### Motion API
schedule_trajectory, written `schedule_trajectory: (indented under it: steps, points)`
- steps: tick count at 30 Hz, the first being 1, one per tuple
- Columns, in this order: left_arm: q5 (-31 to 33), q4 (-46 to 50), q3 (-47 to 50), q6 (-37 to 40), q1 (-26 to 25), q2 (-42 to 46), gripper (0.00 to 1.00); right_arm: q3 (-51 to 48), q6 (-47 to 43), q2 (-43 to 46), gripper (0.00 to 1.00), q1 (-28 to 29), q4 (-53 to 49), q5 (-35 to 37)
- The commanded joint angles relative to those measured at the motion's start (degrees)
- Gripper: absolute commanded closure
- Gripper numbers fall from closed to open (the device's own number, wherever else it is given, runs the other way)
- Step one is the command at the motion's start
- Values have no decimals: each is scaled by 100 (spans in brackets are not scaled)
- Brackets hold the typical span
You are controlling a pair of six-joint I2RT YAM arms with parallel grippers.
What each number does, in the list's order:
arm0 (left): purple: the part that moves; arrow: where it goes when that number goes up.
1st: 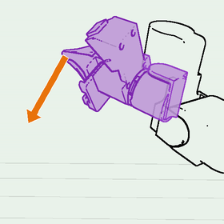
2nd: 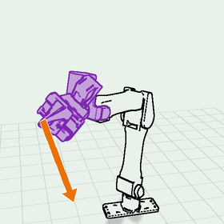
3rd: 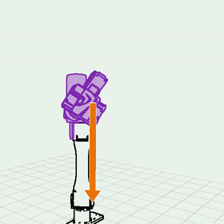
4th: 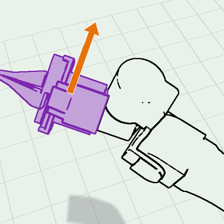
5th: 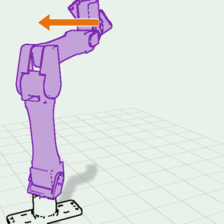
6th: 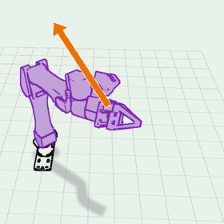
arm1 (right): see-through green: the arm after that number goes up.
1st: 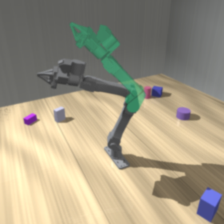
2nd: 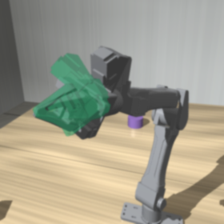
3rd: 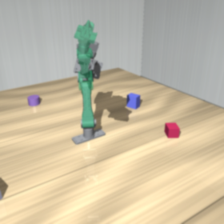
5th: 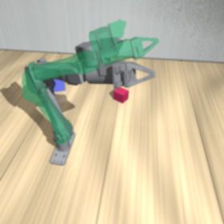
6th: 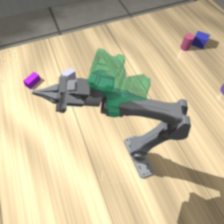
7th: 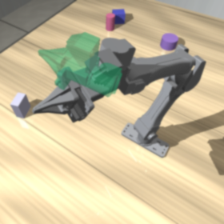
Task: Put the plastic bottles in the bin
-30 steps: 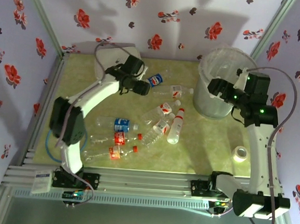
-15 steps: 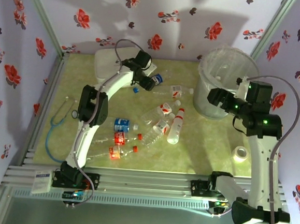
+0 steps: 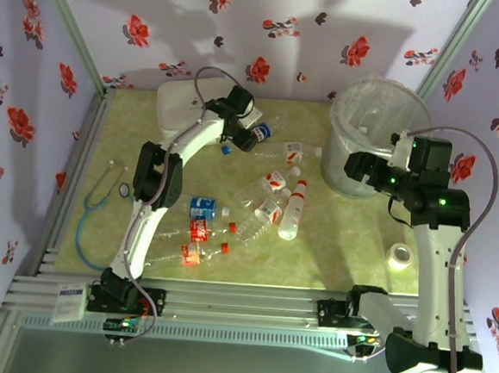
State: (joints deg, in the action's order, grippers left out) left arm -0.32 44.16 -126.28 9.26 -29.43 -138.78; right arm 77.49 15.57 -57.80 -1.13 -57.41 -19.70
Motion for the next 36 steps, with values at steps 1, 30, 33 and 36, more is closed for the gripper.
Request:
schedule_trajectory:
  steps: [1, 30, 33, 36]
  points:
    - [-74, 329, 109, 46, 59, -195, 40, 60, -136, 27, 12, 33, -71, 104]
    - [336, 54, 1271, -552, 3, 1839, 52, 370, 1083, 47, 14, 922, 1602, -389]
    - [174, -545, 2416, -1067, -2, 2783, 52, 231, 1398, -94, 14, 1627, 2332, -120]
    - [-226, -1192, 3560, -2001, -10, 3767, 52, 24, 1718, -364, 14, 2196, 2964, 62]
